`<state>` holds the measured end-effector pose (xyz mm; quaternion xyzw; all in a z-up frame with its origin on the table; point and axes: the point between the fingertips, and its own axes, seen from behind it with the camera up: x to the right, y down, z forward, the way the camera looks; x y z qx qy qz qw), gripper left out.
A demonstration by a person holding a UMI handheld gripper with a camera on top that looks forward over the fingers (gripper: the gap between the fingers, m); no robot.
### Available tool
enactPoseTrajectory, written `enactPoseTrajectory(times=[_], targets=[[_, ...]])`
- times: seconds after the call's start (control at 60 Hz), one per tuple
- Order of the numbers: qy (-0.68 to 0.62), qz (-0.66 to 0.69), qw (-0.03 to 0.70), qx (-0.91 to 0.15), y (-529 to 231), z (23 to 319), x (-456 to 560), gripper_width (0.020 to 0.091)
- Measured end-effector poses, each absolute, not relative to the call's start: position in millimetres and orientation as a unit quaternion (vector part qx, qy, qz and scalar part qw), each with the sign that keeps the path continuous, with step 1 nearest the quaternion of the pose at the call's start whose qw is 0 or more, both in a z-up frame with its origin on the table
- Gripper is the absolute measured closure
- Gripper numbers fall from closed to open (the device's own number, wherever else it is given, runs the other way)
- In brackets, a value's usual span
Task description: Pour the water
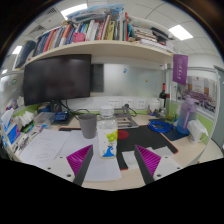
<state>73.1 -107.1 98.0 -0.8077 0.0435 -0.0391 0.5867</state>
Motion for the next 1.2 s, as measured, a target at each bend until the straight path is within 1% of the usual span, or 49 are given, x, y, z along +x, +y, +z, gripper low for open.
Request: enactPoseTrajectory(times=[0.1,0.2,0.267,0.333,0.383,0.467,0.5,0.517,0.55,0.65,0.783,0.8,0.833,0.85,1.0,1.083,1.2], targets=[[0.023,-0.038,0.599,-0.800,-67,95,67,0.0249],[0.015,-0.040,0.606,-0.794,-39,92,67,0.0247],[0.010,-0.038,0.612,-0.790,-25,91,64,0.0257],[0.003,-0.036,0.615,-0.788,-12,87,61,0.0303],[-0.006,-0.037,0.616,-0.786,-4,83,58,0.0352],[-0.013,-0.041,0.626,-0.779,4,83,59,0.0461],[-0.013,-0.043,0.631,-0.774,6,85,60,0.0534],[-0.014,-0.043,0.633,-0.773,7,85,60,0.0552],[-0.013,-0.039,0.634,-0.772,9,85,59,0.0557],[-0.009,-0.031,0.633,-0.774,12,85,61,0.0619],[-0.009,-0.036,0.631,-0.775,11,84,62,0.0682],[-0.010,-0.039,0.630,-0.776,11,84,62,0.0700],[-0.012,-0.041,0.628,-0.777,11,84,61,0.0702],[-0.013,-0.042,0.626,-0.778,11,84,61,0.0718],[-0.017,-0.042,0.602,-0.798,14,86,62,0.0719],[-0.042,-0.079,0.590,-0.803,20,100,75,0.0718],[-0.133,-0.154,0.561,-0.802,42,118,94,0.0720]])
